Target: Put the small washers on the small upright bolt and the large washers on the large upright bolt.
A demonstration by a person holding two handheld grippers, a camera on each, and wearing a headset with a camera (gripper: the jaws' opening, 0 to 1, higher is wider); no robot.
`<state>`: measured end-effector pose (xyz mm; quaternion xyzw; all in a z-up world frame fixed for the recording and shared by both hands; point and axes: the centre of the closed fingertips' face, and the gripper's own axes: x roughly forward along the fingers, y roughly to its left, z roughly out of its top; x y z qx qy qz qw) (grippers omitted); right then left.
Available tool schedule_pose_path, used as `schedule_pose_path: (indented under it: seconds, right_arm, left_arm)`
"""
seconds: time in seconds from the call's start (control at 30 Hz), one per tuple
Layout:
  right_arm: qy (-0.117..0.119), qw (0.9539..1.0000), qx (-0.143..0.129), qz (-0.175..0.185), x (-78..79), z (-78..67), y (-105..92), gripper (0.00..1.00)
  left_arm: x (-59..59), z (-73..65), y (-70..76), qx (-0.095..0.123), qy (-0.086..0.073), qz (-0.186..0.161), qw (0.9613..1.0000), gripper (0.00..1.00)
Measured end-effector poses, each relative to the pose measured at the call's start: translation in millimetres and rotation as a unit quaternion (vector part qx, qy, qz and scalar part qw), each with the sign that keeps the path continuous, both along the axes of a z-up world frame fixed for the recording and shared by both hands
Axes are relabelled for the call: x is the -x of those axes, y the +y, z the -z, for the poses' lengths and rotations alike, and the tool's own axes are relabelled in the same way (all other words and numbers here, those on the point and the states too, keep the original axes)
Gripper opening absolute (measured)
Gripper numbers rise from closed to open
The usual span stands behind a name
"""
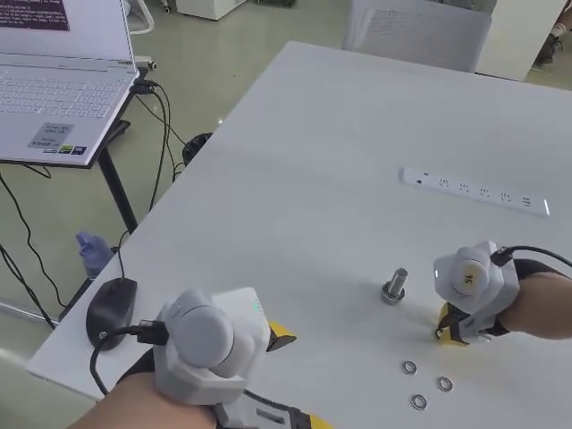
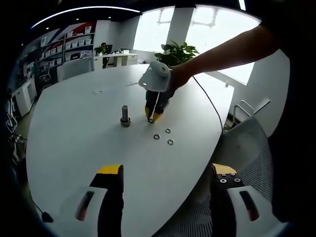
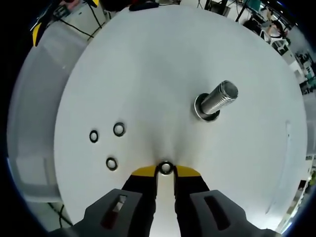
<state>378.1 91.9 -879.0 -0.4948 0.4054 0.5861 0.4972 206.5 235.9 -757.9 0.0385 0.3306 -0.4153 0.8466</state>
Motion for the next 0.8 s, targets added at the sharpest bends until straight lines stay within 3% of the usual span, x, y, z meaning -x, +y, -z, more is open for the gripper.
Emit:
schedule_pose_path:
  seconds: [0.17,0.37,0.63,0.8]
  right_arm:
    - [0.004,0.9996,-0.007,0.027,-3.1,-1.1,3.8,0.13]
    - [0.008,0.9994,-0.007,0.032,-3.6,-2.7,6.1,0.13]
    - [0.007,0.9985,-0.016,0.052,-8.8,-20.0,8.5,0.13]
    - [-0.001,0.9978,-0.024,0.062,-12.4,-41.0,9.3,0.13]
  left_arm:
    - [-0.2,0.3,0.7,-0.001,0.002,0.001,1.0000,0.70]
    - [2.1,1.1,1.6,-0.003,0.005,0.000,1.0000,0.70]
    - [3.6,0.5,1.7,-0.004,0.004,0.002,1.0000,0.69]
    - [-0.6,-3.1,-0.5,0.001,-0.001,0.004,1.0000,0.68]
